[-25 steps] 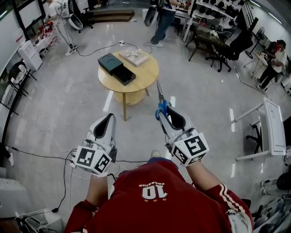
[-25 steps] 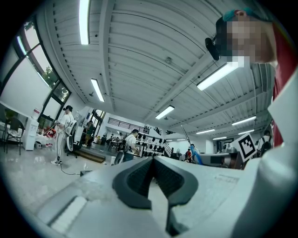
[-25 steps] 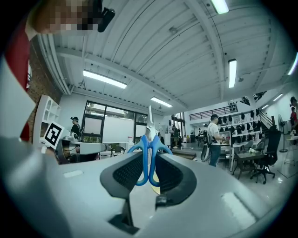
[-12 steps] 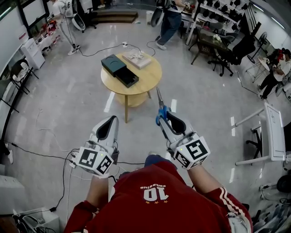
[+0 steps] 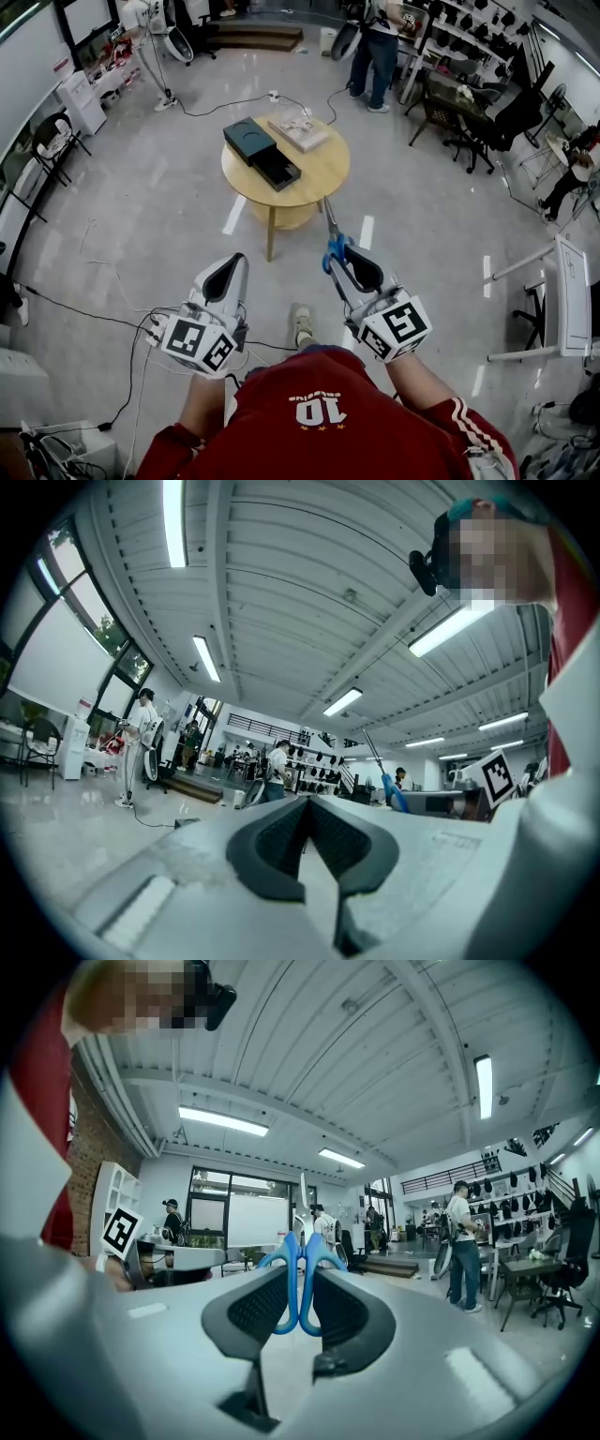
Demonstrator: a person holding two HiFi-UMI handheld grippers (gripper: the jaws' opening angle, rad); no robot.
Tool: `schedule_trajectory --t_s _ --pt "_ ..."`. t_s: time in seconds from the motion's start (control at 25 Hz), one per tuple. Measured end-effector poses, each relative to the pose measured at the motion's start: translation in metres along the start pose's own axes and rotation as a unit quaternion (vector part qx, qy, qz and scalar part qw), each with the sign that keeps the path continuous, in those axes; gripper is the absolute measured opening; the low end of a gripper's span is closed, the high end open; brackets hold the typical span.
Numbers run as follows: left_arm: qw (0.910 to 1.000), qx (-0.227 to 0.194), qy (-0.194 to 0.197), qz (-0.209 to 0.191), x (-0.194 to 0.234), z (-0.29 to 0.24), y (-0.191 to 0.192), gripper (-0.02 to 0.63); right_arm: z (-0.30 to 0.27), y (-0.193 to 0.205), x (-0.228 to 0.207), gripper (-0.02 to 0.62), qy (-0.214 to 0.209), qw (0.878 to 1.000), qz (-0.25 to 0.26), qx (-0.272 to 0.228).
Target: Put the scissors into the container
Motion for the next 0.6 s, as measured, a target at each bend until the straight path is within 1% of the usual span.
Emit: schedule_trajectory --t_s 0.28,0.48,0.6 --pt "0.9998 0.002 -0.019 -0.001 0.024 -0.022 -0.001 0.002 -0.036 0.002 -0.021 0.089 -0.020 1.000 -0.005 -0.003" --pt "0.9997 0.000 -0.023 0.000 0.040 -0.062 -0.008 0.002 -0.062 -0.004 -0.058 0.089 -0.024 1.000 -0.006 -0.008" --pt "0.9998 -0.002 -0.020 -0.004 0.047 -0.091 -0.012 0.002 -0.075 -0.007 -0.082 0.089 -0.022 1.000 0.001 -0.006"
Point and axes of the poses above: the fingertips, and each gripper's own axes: z backward along the fingers, x to its left, y out of its underside, the point moved 7 cm from there along z, backward along the fingers, and after that the axes turned 10 degrees about -y, right-handed, at the moved point
